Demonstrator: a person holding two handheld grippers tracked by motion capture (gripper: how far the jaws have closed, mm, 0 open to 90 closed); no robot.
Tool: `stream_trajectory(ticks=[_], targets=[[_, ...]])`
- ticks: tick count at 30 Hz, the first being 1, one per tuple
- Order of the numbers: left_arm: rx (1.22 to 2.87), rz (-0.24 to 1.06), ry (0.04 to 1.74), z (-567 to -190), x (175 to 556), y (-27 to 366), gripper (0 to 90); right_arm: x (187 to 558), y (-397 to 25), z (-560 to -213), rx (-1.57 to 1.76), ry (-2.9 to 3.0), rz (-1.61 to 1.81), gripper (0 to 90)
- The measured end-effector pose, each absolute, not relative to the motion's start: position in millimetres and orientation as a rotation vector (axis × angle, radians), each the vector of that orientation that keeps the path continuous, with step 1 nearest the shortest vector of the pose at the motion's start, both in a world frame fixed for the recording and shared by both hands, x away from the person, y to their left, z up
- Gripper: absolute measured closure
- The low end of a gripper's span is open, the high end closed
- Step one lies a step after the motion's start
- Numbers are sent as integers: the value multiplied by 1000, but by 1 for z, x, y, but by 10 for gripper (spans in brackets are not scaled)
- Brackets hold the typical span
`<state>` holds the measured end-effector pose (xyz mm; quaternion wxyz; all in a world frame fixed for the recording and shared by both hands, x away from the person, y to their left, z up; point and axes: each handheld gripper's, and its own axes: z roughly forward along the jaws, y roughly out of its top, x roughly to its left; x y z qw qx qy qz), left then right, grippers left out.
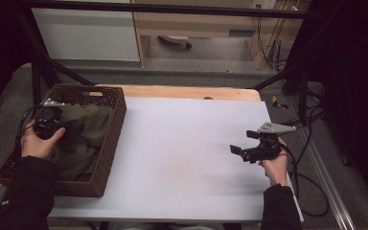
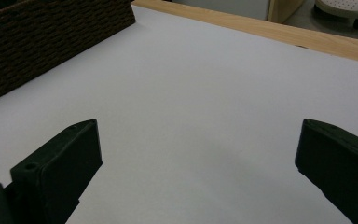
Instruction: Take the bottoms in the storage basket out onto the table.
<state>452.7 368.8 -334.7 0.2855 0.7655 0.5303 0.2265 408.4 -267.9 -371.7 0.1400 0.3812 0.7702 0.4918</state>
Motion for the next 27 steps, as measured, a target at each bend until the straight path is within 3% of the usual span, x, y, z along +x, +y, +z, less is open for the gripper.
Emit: stream_trajectory(ticks=[16, 27], targets=[[2064, 593, 1399, -335, 452, 367, 560, 408, -268, -371, 1101, 2223, 1423, 12], [2087, 556, 1391, -335, 451, 366, 704, 408, -268, -371, 1101, 2223, 1422, 12]])
